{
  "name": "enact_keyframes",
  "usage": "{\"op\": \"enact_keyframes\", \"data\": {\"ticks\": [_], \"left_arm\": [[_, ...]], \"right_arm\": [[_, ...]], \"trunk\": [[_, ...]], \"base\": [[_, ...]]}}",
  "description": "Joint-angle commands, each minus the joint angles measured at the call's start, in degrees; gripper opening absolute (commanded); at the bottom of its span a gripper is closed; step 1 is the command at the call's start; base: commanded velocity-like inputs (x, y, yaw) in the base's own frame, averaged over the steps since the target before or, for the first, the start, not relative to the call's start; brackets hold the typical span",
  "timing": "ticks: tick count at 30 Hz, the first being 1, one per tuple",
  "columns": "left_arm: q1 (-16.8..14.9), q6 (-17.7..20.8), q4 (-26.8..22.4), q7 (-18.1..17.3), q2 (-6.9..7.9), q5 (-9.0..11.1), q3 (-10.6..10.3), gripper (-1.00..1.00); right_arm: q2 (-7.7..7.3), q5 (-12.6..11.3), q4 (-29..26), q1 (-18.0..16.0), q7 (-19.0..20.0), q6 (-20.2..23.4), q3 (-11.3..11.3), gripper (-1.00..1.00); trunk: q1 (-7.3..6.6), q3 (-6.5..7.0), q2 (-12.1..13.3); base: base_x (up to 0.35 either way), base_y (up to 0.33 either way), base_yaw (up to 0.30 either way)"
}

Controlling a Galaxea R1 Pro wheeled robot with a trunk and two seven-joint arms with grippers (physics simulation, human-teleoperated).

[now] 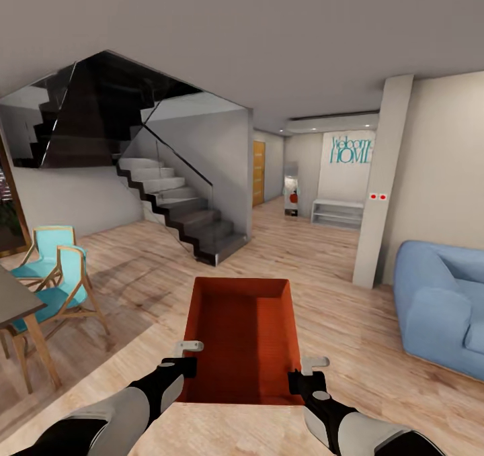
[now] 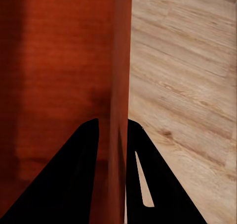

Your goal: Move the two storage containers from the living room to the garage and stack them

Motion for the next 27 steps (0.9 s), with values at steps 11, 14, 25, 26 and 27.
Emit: {"op": "enact_keyframes", "data": {"ticks": [11,14,25,26,27], "left_arm": [[0.0,0.3,0.1,0.6,1.87,0.0,2.4,-1.00],[0.0,0.3,0.1,0.6,1.88,0.0,2.4,-1.00],[0.0,0.3,0.1,0.6,1.94,0.0,2.4,-1.00],[0.0,0.3,0.1,0.6,1.94,0.0,2.4,-1.00],[0.0,0.3,0.1,0.6,1.94,0.0,2.4,-1.00]], "right_arm": [[0.00,-0.7,0.0,0.0,-0.6,-5.6,-0.5,-1.00],[0.00,-0.7,0.0,0.0,-0.6,-5.6,-0.5,-1.00],[0.00,-0.7,0.0,0.0,-0.6,-5.6,-0.5,-1.00],[-0.02,-0.7,0.0,0.0,-0.6,-5.6,-0.5,-1.00],[-0.02,-0.7,0.0,0.0,-0.6,-5.6,-0.5,-1.00]], "trunk": [[0.05,-0.02,0.0],[0.05,-0.02,0.0],[0.05,-0.02,0.0],[0.05,-0.02,0.0],[0.05,-0.02,0.0]], "base": [[0.320,0.000,-0.156],[0.320,0.000,-0.269],[0.320,0.000,-0.275],[0.320,0.000,-0.275],[0.320,0.000,-0.275]]}}
